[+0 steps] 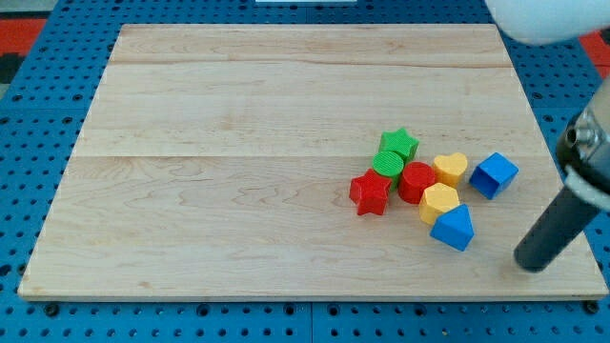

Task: Separate both the yellow blocks from the group of blocks

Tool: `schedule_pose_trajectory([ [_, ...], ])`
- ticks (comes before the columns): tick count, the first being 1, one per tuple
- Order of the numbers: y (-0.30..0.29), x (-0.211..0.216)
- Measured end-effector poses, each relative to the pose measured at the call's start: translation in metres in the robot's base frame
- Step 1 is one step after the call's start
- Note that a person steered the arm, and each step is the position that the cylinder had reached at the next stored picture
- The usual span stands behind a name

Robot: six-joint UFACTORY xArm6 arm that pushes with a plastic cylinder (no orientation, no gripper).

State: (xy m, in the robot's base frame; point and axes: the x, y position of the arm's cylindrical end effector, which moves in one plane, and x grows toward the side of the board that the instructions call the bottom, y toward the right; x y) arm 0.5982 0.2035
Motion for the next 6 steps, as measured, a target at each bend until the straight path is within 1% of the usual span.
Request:
schedule_pose_trajectory([
  [1, -0.058, -0.003],
  [3, -0.051, -0.048],
  [6, -0.051, -0.126],
])
